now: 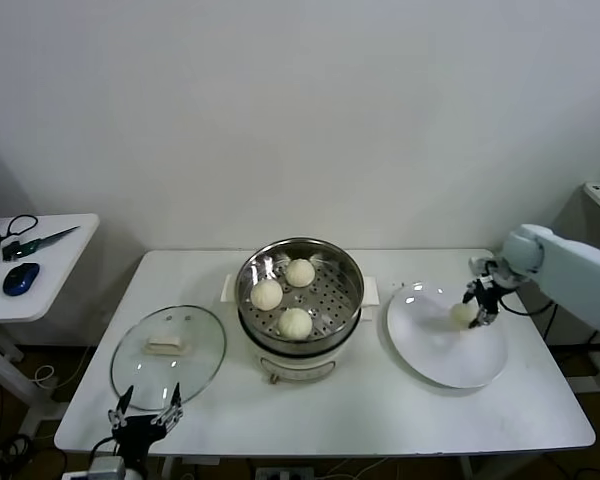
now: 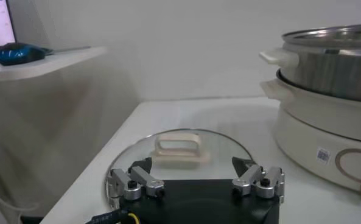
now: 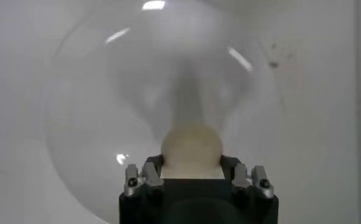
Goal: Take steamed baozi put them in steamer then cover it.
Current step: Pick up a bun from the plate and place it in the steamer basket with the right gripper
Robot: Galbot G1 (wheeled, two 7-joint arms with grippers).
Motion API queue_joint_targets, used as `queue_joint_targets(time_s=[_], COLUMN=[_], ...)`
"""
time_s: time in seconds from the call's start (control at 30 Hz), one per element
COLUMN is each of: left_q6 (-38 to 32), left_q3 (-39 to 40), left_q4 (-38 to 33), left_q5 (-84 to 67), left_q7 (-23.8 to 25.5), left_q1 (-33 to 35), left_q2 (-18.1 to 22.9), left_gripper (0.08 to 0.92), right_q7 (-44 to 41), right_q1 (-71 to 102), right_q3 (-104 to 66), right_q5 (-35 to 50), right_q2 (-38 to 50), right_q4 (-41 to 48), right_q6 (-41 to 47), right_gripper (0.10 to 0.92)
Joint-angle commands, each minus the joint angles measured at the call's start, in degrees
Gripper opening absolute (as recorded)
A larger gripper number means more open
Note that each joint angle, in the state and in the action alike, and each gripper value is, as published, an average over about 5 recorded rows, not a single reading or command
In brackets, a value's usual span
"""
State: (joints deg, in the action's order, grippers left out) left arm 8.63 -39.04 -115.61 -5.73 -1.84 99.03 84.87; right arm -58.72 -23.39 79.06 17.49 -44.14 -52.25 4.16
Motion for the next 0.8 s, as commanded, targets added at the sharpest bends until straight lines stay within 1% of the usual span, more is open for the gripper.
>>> queue_joint_targets(time_s=[0.03,0.1,0.2,0.33,0.43,0.6,0.8], left_q6=[0.0,0.1,0.2,0.3,0.4,0.5,0.7], left_q3=[0.0,0.1,0.3,0.9,1.2,1.0,0.5], left_q4=[-0.1,-0.1,-0.1,0.5,0.4,0.2,-0.3], left_q5=[0.0,0.0,-0.1,-0.1,-0.1,-0.1,-0.2], left_q7=[0.0,0.1,0.1,0.2,0.2,0.3,0.3], left_q1=[0.0,-0.2,-0.4,-1.0,-1.4,-1.4,-1.3], left_q2=[-0.2,-0.4,-0.6,-0.9,-0.9,-0.9,-0.9], left_gripper=[0.823,0.823,0.823,0.823,0.823,0.823,0.823], right_q7=[-3.4,-3.6,-1.9,4.0,9.1,14.3,17.3], right_q1=[-39.8,-47.0,-50.8,-49.0,-44.6,-34.8,-26.4], right_q3=[28.4,31.8,31.7,27.8,25.3,22.9,21.6], right_q5=[24.4,30.0,34.6,37.1,37.2,35.5,30.5], right_q2=[-4.5,-7.3,-10.4,-13.3,-15.5,-19.0,-21.1], right_q4=[-15.6,-20.0,-26.3,-34.3,-37.9,-37.9,-33.3], right_q6=[1.7,2.7,5.4,10.3,13.3,15.9,17.2], right_gripper=[0.644,0.645,0.645,0.645,0.645,0.645,0.645])
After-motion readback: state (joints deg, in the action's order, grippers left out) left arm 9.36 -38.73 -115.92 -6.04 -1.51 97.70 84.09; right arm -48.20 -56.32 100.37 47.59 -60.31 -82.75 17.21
